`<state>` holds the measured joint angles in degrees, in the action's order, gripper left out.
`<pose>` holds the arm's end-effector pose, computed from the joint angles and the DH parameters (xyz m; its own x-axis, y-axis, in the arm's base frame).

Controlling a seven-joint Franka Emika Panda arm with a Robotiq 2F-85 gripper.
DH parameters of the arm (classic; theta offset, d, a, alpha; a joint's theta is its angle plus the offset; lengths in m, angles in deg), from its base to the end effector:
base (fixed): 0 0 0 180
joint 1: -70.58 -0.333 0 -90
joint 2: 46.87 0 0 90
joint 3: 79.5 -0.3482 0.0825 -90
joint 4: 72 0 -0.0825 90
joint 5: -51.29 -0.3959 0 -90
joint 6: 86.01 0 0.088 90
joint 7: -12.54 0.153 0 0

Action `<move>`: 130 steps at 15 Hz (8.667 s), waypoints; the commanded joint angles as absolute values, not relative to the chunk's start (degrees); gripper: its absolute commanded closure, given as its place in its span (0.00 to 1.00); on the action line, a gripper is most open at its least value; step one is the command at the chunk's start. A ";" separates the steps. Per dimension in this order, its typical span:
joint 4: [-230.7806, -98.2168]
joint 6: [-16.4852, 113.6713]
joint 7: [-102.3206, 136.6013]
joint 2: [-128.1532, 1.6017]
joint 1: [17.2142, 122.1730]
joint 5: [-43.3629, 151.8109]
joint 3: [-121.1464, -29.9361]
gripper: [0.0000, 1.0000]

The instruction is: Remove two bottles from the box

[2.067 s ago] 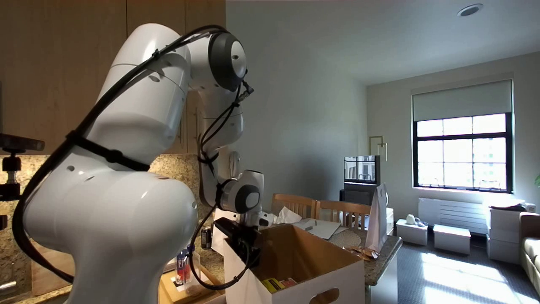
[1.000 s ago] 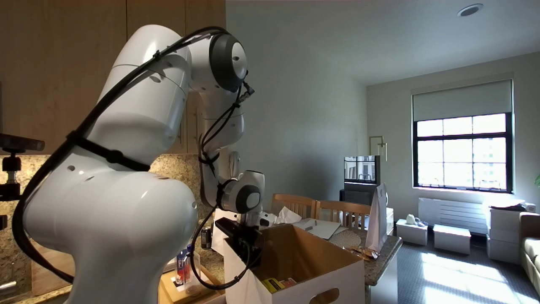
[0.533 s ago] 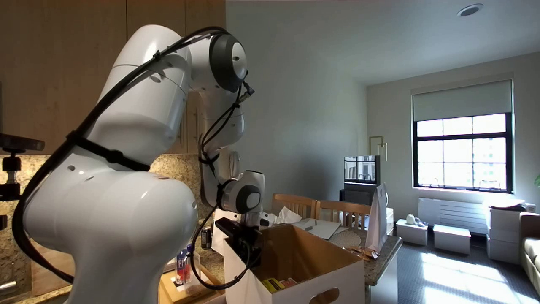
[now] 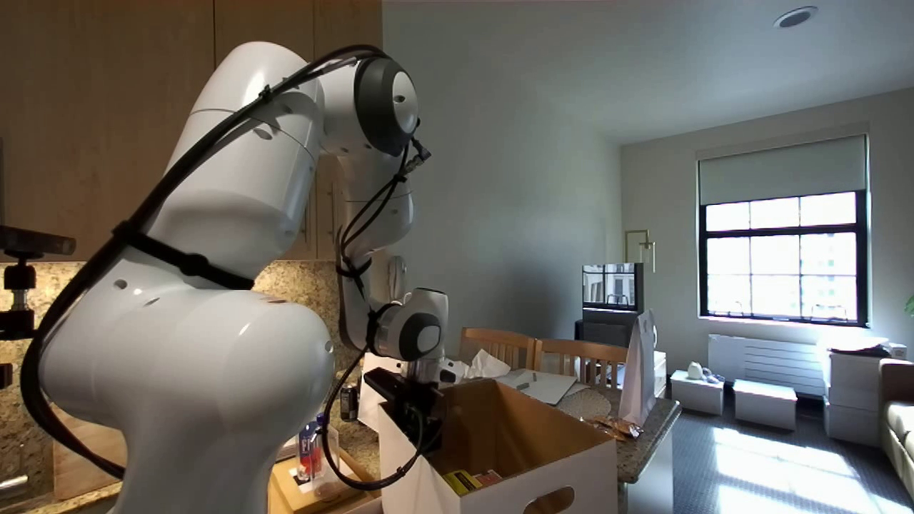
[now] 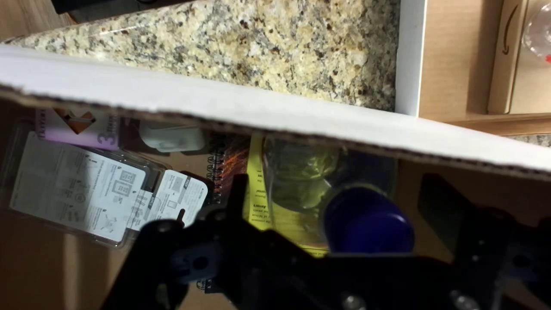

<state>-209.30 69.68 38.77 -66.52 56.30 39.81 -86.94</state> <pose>0.4740 0.1897 0.1475 0.9615 -0.2614 -0.0843 -0.2688 -0.9587 -0.0934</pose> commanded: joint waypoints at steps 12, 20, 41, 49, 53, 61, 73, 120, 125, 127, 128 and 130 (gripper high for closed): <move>-211.47 69.68 36.36 -62.37 57.42 38.28 -87.91 0.26; -211.20 68.98 35.63 -62.17 57.82 37.80 -88.31 0.76; -213.39 68.36 37.18 -59.70 57.30 38.47 -87.81 0.00; -215.38 69.69 37.03 -58.32 57.22 38.40 -87.97 0.00; -216.14 69.54 37.20 -57.23 57.10 38.72 -87.97 0.00; -216.54 68.95 37.62 -56.14 57.02 39.25 -87.93 0.53; -216.65 68.14 37.06 -55.25 57.24 39.21 -87.97 0.87; -184.86 10.73 29.68 -41.77 53.27 64.02 -102.05 0.87; -190.10 14.01 23.35 -35.47 49.67 61.08 -102.56 0.87; -192.27 16.62 20.60 -33.53 48.76 57.72 -102.14 0.87; -193.18 18.13 19.45 -33.32 48.50 55.78 -101.91 0.87; -195.50 21.37 17.60 -33.35 48.02 52.58 -101.96 0.87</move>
